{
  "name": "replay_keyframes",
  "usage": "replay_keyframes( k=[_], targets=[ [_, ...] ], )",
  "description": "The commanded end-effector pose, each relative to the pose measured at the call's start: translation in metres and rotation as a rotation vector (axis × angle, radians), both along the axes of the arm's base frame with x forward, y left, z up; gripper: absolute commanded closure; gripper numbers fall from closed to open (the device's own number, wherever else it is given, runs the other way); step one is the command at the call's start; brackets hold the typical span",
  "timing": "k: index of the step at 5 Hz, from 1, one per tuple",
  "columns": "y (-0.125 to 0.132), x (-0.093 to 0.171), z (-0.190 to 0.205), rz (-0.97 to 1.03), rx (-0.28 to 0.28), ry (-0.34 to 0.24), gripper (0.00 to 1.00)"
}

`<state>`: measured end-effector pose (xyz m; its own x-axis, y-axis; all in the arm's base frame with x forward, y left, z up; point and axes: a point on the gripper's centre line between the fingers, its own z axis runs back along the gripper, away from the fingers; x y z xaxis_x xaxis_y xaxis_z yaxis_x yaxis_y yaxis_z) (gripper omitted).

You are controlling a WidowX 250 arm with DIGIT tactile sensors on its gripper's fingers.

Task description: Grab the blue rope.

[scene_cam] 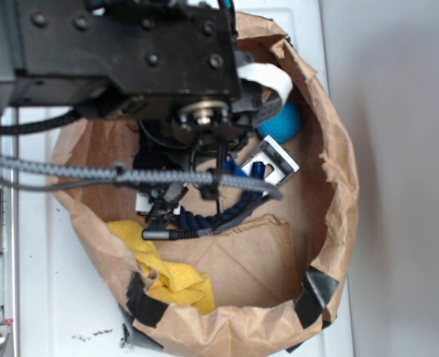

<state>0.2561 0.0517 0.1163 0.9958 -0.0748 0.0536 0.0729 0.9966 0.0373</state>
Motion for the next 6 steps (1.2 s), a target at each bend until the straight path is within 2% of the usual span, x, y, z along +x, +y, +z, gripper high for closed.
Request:
replay_keyframes(
  k=[1, 2, 4, 6],
  targets=[
    [-0.008, -0.008, -0.043, -0.237, 0.148, -0.109, 0.0],
    [-0.015, -0.013, -0.053, -0.309, 0.187, -0.16, 0.0],
    [-0.031, -0.012, -0.061, -0.4, 0.216, -0.22, 0.0],
    [-0.032, -0.003, -0.072, -0.604, 0.138, -0.221, 0.0]
  ],
)
